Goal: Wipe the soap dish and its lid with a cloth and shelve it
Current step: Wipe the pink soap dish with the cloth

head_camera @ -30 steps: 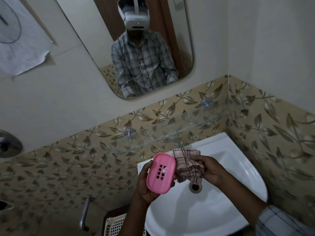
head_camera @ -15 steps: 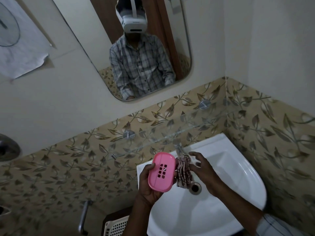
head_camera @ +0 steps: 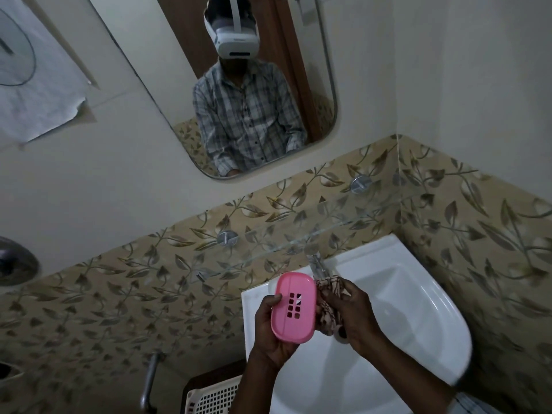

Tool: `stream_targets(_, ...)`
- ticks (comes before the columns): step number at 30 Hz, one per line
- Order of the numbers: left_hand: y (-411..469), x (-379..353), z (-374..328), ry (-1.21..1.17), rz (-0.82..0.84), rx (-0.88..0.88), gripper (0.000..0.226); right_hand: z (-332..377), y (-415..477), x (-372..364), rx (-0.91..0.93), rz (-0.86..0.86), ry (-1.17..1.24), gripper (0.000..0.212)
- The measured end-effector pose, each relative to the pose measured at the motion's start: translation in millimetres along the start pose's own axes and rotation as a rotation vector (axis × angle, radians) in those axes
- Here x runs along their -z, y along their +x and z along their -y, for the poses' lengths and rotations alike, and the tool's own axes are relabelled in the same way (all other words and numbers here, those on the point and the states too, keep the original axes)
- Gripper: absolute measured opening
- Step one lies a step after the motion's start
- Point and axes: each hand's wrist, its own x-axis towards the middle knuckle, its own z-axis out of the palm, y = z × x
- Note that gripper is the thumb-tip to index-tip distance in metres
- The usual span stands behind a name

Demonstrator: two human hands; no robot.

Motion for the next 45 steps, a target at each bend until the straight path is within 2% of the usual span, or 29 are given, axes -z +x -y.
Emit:
stream_targets(1,0,0,2,0.005,-0.003,-0.007,0.082,3,-2,-1,0.013,0.001,-0.022,0.013)
stream_targets(2,1,0,3,0.019,-0.004,-0.011,0.081,6,-4,-3,0.019,0.014,-0.039,0.011)
stream_targets(6,1,2,4,0.120,0.014,-0.022,0.079,15,-10,-4,0.020,0.007,-0.167,0.025)
stream_targets(10,-1,-9,7,0.307,0.010,-0.014,0.079,12,-12,-9,0.038,-0.109,-0.338,0.018)
stream_targets(11,-1,-11,9,0.325,0.001,-0.012,0.076,12,-13,-10,0.038,-0.117,-0.374,0.022)
stream_targets(13,0,-11,12,0.334,-0.027,-0.015,0.072,14,-13,-10,0.050,-0.118,-0.425,0.048)
stream_targets(14,0,-10,13,0.322,-0.038,-0.019,0.071,17,-13,-9,0.065,-0.104,-0.465,0.054)
stream_targets(16,1,-7,14,0.241,-0.040,-0.028,0.068,22,-12,-7,0.092,-0.104,-0.544,0.051)
stream_targets(19,3,-1,11,0.087,-0.030,-0.072,0.063,26,-11,-4,0.144,-0.195,-0.605,0.030)
stream_targets(21,4,-3,12,0.066,-0.017,-0.065,0.061,28,-12,-4,0.160,-0.209,-0.538,0.021)
stream_targets(25,4,-16,20,0.018,0.003,-0.043,0.066,25,-17,-9,0.071,-0.034,-0.249,0.017)
stream_targets(27,6,-17,23,-0.035,0.019,-0.029,0.067,23,-17,-7,0.033,-0.006,-0.122,0.016)
stream_targets(31,8,-15,20,0.005,0.057,0.030,0.072,17,-6,-1,-0.225,-0.036,0.184,0.012)
stream_targets(35,13,-20,12,0.079,0.071,0.059,0.085,12,1,-1,-0.445,-0.094,0.262,0.019)
stream_targets(38,14,-19,-2,0.062,0.084,0.069,0.108,17,2,-3,-0.398,-0.117,0.234,0.025)
stream_targets(41,15,-5,-20,0.021,0.051,0.100,0.118,21,19,12,-0.308,-0.302,0.305,0.021)
stream_targets(45,15,13,-31,0.066,-0.009,0.226,0.102,39,34,31,-0.265,-0.110,0.453,0.035)
